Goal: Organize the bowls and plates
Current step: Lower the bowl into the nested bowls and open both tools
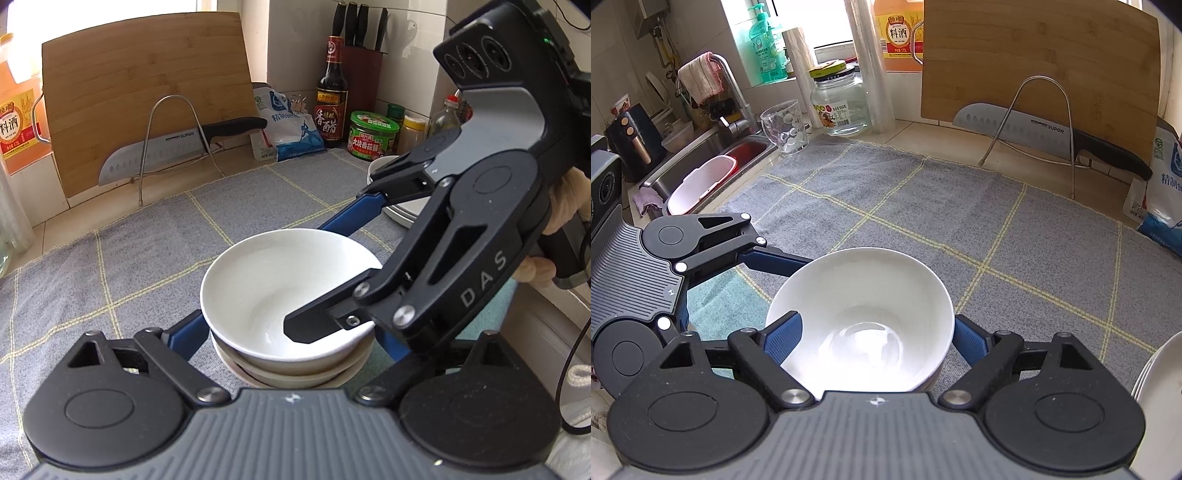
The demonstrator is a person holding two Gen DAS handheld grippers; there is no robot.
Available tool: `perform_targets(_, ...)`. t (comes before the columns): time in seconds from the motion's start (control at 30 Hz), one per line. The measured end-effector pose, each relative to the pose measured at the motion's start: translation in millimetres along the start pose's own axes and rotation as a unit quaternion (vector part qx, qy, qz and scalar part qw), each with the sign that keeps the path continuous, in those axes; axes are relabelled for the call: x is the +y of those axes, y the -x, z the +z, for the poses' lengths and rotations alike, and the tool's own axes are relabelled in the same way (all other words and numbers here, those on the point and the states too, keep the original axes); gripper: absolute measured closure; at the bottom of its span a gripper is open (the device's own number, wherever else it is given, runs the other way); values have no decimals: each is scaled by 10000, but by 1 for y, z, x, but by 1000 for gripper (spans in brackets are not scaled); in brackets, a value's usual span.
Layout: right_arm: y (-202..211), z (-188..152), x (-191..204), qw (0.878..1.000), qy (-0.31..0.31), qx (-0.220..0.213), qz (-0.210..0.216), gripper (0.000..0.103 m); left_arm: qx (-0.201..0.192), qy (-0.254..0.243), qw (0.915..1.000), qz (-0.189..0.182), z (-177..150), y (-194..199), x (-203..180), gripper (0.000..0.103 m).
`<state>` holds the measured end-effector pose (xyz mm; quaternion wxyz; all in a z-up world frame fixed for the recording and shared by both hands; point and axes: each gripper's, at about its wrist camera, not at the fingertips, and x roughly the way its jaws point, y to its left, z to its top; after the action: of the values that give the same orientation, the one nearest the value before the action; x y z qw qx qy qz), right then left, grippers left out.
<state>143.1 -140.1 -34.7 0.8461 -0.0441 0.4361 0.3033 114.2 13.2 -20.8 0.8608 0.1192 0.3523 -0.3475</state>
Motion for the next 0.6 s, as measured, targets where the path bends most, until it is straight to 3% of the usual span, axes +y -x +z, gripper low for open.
perform_targets(0.33, 4, -4, 7, 9997, 95, -82, -188, 0, -3, -90, 9999, -45, -7, 8, 4, 7)
perform_targets(0.6, 19, -6, 17, 9975, 248, -263, -607, 0, -365, -123, 9988, -289, -15, 34, 19, 2)
